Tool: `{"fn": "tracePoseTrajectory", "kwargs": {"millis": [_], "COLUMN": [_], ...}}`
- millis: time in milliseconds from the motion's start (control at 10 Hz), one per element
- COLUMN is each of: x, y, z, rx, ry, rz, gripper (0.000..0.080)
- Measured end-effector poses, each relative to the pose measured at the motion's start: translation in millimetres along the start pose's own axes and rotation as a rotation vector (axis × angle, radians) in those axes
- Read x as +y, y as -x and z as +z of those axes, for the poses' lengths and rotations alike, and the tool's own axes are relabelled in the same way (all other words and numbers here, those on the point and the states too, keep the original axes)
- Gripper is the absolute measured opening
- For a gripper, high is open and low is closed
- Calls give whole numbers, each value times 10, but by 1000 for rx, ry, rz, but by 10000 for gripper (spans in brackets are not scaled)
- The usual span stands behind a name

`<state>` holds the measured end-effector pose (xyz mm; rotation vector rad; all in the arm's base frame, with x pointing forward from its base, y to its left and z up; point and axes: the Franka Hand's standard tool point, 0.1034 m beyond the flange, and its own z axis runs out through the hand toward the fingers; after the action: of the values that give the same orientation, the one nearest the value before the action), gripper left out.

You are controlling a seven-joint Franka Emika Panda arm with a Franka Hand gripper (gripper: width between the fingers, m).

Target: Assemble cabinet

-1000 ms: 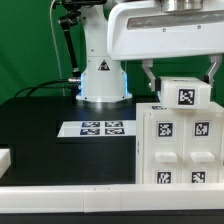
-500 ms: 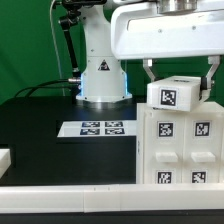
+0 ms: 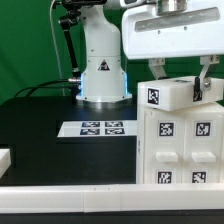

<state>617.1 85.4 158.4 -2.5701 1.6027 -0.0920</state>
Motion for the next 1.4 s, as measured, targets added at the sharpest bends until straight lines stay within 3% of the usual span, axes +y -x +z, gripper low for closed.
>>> {"fn": "tracePoseTrajectory", "kwargs": {"millis": [200, 1000, 1400], "x": [-13, -21, -40], "y": [-6, -44, -62], "z": [3, 7, 4], "rx": [-5, -64, -120], "ry": [-20, -39, -51], "rz": [215, 893, 989], "gripper": [556, 556, 556]}}
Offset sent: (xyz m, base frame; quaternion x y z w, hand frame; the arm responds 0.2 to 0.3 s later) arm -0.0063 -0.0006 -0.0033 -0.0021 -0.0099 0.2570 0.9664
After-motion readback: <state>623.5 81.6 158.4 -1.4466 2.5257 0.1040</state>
